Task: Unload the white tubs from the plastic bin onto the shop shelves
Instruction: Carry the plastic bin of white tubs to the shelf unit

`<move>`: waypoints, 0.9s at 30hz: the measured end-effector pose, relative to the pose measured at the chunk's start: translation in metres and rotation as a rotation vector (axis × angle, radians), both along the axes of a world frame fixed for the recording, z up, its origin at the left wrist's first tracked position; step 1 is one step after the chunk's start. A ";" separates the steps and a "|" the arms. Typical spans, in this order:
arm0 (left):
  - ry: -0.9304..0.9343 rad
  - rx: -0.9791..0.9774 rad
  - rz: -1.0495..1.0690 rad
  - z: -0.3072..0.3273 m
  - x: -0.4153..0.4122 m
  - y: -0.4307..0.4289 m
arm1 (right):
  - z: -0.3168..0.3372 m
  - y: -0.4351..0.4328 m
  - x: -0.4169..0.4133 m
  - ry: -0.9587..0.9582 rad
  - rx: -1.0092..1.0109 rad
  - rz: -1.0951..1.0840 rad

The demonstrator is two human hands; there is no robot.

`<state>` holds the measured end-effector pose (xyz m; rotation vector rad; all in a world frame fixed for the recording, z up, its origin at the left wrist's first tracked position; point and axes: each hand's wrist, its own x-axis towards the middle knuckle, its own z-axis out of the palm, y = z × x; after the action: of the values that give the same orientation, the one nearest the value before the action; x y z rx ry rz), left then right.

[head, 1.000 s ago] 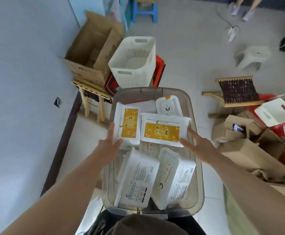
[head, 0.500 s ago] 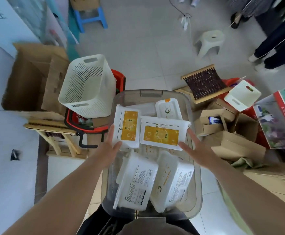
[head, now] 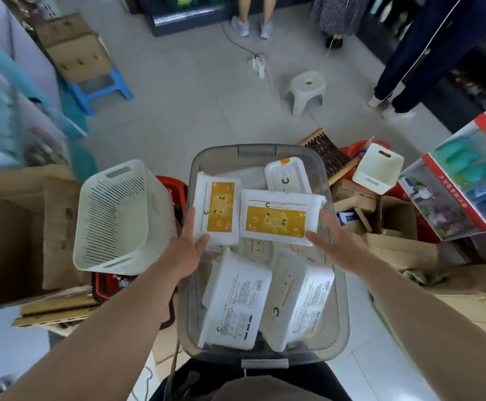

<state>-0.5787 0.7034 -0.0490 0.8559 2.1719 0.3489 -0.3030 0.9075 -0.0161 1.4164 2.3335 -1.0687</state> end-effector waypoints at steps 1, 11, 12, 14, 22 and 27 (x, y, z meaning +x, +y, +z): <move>0.010 0.001 -0.008 0.000 -0.005 0.010 | 0.001 0.008 -0.005 -0.003 -0.003 -0.009; 0.075 -0.061 -0.019 0.002 -0.055 0.152 | -0.027 0.147 -0.065 0.027 -0.062 -0.030; 0.079 -0.061 -0.007 0.003 -0.061 0.170 | -0.026 0.166 -0.075 0.031 -0.051 -0.023; 0.069 -0.051 0.022 0.002 -0.075 0.206 | -0.021 0.211 -0.098 0.034 -0.066 -0.007; -0.043 -0.029 0.063 -0.020 -0.132 0.311 | -0.019 0.327 -0.157 -0.088 -0.098 0.049; -0.092 -0.050 0.079 -0.036 -0.180 0.354 | -0.027 0.367 -0.202 -0.087 -0.134 0.045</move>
<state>-0.7582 1.0577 -0.0845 0.7138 2.1244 0.3646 -0.5045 1.2744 -0.0429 1.3281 2.1795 -1.1048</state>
